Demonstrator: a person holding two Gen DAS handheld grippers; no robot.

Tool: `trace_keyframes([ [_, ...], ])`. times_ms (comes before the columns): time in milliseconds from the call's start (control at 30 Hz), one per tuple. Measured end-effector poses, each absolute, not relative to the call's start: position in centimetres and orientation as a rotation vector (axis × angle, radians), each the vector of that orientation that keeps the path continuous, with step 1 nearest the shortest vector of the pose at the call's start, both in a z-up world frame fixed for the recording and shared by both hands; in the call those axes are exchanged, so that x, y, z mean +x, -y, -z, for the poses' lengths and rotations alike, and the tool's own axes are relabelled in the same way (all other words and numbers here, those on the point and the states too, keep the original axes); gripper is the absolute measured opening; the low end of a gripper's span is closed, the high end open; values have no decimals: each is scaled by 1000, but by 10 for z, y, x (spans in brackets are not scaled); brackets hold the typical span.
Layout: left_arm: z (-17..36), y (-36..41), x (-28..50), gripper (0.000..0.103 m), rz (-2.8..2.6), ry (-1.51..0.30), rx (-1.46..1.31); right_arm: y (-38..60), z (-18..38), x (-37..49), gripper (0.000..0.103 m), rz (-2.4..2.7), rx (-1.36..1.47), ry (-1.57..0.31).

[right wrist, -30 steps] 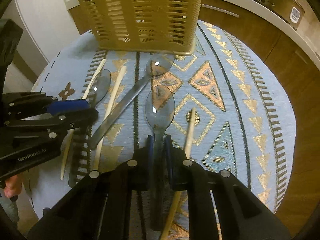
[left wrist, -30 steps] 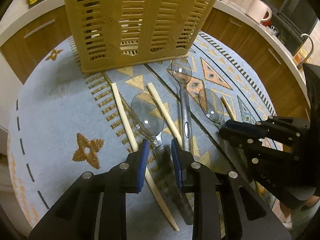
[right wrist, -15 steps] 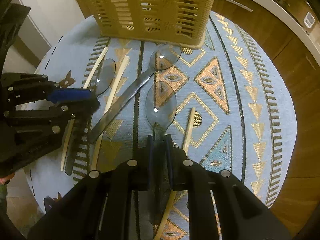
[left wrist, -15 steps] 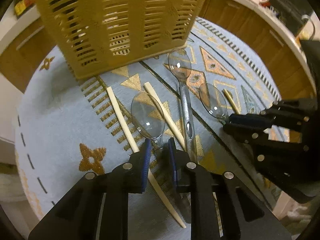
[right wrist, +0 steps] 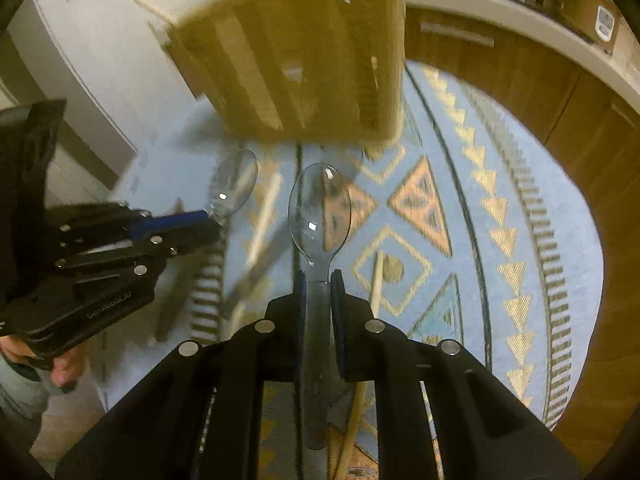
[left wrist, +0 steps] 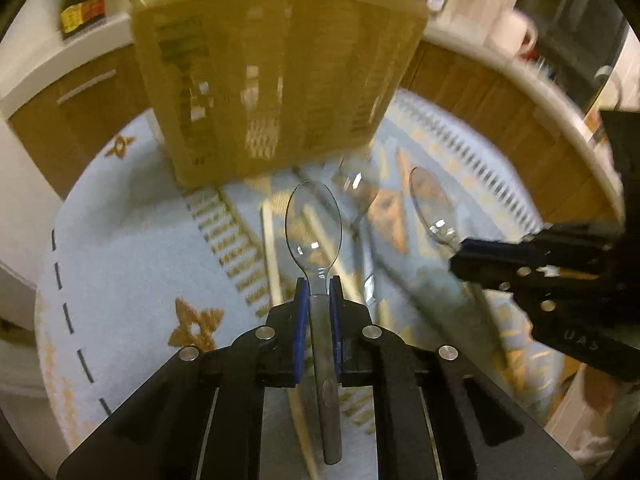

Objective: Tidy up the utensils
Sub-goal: 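Carry both clear spoons over the basket and release them inside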

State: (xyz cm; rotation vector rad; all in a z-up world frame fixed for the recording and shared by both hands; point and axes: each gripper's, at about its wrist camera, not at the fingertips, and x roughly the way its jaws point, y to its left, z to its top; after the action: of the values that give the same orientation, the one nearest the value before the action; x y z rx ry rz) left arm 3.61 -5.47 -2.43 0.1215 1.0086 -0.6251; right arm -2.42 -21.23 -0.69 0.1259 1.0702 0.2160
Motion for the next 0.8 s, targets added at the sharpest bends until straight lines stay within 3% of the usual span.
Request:
trace_keyframes([
  [467, -113, 4, 15, 9, 632, -376, -89, 211, -93, -22, 10, -241, 148, -659],
  [800, -140, 15, 56, 9, 589, -178, -226, 221, -139, 21, 10, -170, 134, -398],
])
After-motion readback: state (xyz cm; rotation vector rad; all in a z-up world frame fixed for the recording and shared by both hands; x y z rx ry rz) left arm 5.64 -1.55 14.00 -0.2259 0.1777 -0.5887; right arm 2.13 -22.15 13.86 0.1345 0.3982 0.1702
